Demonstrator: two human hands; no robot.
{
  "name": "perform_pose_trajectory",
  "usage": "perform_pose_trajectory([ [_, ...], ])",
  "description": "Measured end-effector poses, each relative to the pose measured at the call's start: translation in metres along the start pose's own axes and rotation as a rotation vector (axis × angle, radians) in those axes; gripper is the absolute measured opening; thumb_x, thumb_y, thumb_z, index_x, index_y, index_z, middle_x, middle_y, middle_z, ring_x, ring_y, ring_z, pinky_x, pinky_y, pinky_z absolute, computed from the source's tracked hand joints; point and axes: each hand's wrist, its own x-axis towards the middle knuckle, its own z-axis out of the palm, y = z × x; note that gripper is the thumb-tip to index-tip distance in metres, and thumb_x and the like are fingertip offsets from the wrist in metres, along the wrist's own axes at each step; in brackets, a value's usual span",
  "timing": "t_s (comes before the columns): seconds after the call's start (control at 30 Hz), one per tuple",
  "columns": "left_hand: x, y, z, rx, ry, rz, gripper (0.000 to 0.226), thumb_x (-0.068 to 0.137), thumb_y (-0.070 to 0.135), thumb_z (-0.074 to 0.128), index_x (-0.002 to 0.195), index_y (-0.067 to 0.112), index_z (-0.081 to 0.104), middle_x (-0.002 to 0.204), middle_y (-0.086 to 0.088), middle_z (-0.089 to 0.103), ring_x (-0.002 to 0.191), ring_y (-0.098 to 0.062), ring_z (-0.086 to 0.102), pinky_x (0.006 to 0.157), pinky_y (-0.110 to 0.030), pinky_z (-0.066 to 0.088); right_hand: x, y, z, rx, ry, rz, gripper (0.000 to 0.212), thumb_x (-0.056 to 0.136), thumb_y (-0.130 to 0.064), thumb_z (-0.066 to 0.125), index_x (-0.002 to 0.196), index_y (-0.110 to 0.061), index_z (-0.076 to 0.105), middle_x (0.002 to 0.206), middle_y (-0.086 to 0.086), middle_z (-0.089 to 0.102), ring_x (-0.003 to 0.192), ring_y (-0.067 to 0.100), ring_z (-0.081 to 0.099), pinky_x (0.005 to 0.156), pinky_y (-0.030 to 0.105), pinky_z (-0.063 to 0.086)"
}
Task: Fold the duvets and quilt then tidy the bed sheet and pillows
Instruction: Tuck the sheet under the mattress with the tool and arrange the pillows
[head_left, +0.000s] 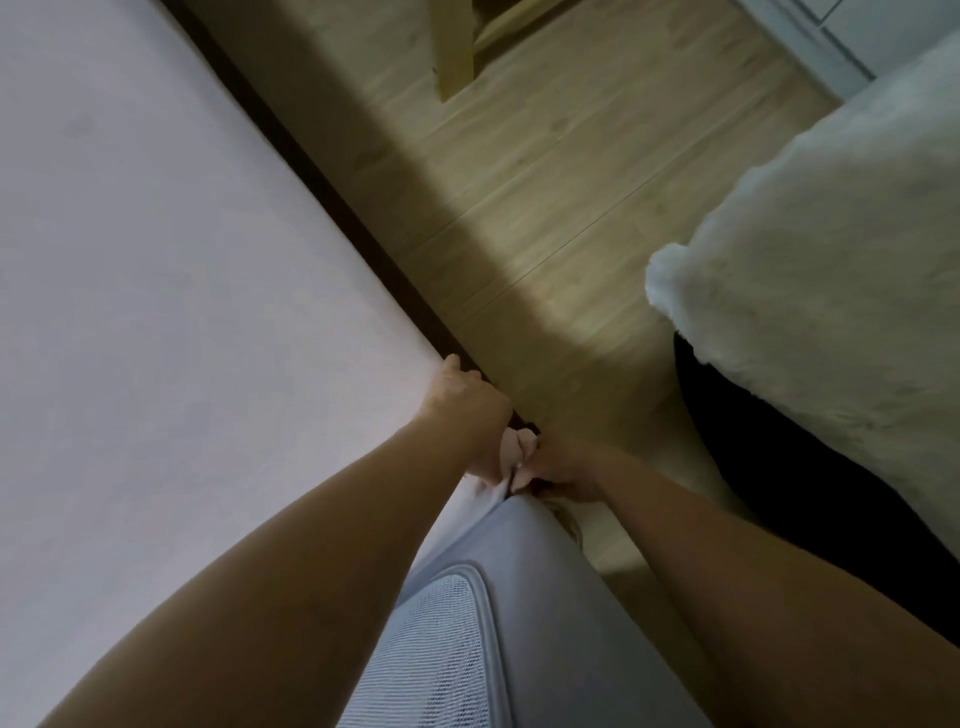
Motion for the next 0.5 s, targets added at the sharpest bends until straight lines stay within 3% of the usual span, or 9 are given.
perform_pose_trajectory([
  [0.03,0.001,-0.001,-0.001,-0.014,-0.009,0.001,0.042,0.075,0.065,0.058,0.087,0.025,0.062,0.075,0.009,0.056,0.084,-0.013,0.051,0.079,-0.032,0.026,-0.003,0.0,-0.003,-0.066,-0.03,0.009,0.01,0.086,-0.007,0.066,0.091,-0.011,0.058,0.082,0.003,0.053,0.079,0.018,0.055,0.096,0.039,0.05],
  [0.17,0.003,-0.002,-0.001,-0.038,-0.048,-0.002,0.05,0.074,0.073,0.057,0.089,0.026,0.063,0.075,0.01,0.056,0.083,-0.012,0.052,0.081,-0.031,0.028,0.001,0.007,-0.006,-0.328,0.08,-0.063,0.035,0.086,-0.02,0.067,0.114,-0.002,0.056,0.079,-0.002,0.05,0.068,0.012,0.05,0.07,0.026,0.048],
  [0.23,0.002,0.0,-0.003,-0.025,-0.041,-0.002,0.049,0.076,0.072,0.055,0.09,0.026,0.064,0.075,0.01,0.056,0.082,-0.012,0.051,0.081,-0.031,0.029,0.003,0.004,0.003,-0.476,0.199,-0.149,0.019,0.093,-0.021,0.057,0.094,-0.002,0.057,0.079,0.004,0.052,0.069,0.014,0.049,0.072,0.028,0.043],
  [0.3,0.0,0.001,-0.005,-0.024,-0.031,-0.009,0.045,0.08,0.069,0.051,0.091,0.027,0.063,0.077,0.009,0.057,0.083,-0.012,0.051,0.082,-0.032,0.03,0.007,0.001,0.013,-0.509,0.343,-0.192,0.019,0.094,-0.015,0.051,0.078,-0.005,0.054,0.079,0.006,0.054,0.071,0.015,0.052,0.075,0.027,0.041],
  [0.4,-0.001,0.004,-0.005,-0.032,-0.029,-0.016,0.035,0.093,0.056,0.037,0.08,0.028,0.054,0.076,0.007,0.053,0.083,-0.015,0.047,0.088,-0.035,0.03,0.016,-0.001,0.019,-0.491,0.504,-0.197,0.02,0.094,-0.011,0.05,0.1,0.002,0.063,0.099,0.013,0.065,0.089,0.025,0.061,0.069,0.025,0.039],
  [0.5,-0.001,0.005,-0.003,0.019,0.011,0.003,0.026,0.095,0.046,0.036,0.08,0.029,0.047,0.079,0.007,0.055,0.081,-0.016,0.044,0.082,-0.035,0.028,0.029,-0.007,0.015,-0.456,0.577,-0.198,0.021,0.095,-0.016,0.047,0.1,-0.002,0.062,0.093,0.011,0.062,0.077,0.021,0.056,0.064,0.023,0.035],
])
